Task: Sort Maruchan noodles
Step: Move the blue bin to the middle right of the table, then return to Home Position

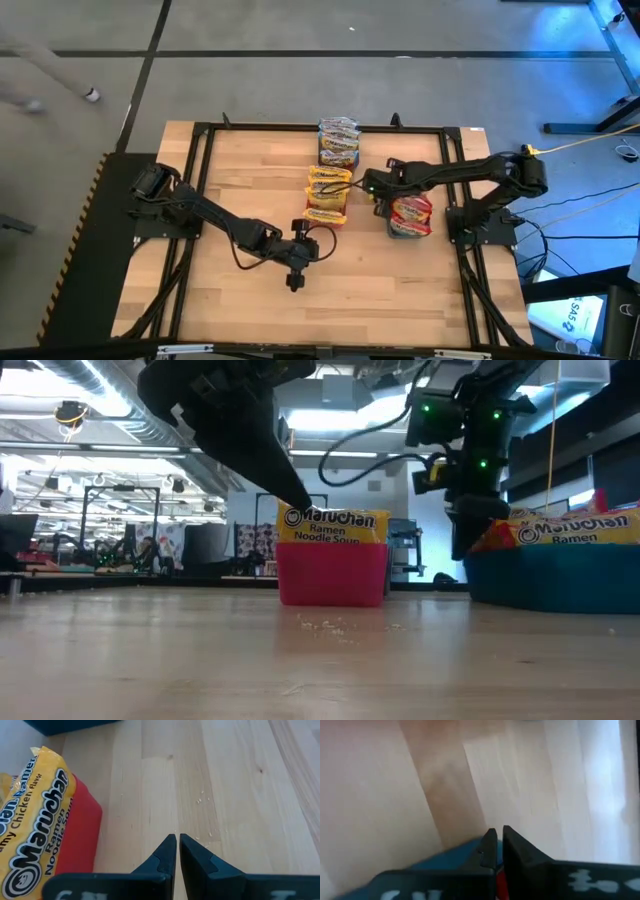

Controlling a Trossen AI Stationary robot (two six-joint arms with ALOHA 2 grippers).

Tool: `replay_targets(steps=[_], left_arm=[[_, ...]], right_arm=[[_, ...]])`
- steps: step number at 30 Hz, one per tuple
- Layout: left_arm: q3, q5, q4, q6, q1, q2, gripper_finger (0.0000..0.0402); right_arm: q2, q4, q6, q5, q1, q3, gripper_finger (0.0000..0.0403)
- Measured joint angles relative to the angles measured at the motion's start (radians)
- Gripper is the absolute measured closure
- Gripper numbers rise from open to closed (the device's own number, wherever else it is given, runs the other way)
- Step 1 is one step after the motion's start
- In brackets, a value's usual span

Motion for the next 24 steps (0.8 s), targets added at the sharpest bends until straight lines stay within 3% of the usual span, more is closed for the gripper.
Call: replay_targets(steps=[7,16,19,24], left_arm=[[0.0,0.0,0.003,0.002,0.0,0.0,0.0385],[-0.002,-0.012,0.042,0.139,0.001,-0.041,0.0385],[-0.075,-0.007,0.127,0.197,0.012,-0.112,0.0386],[-0.309,0.004,0.414,0.204,0.075,-0.316,0.0386]], right_arm=[[-0.004,-0.104,0.034,0.056,0.001,0.0,0.0402],[-0.227,-0.035,-0.017,-0.129,0.069,0.037,0.0402],[-0.345,0.041,-0.012,-0.19,0.069,-0.017,0.0402],[-0.571,0.181,0.005,-0.289,0.067,-0.161,0.0402]])
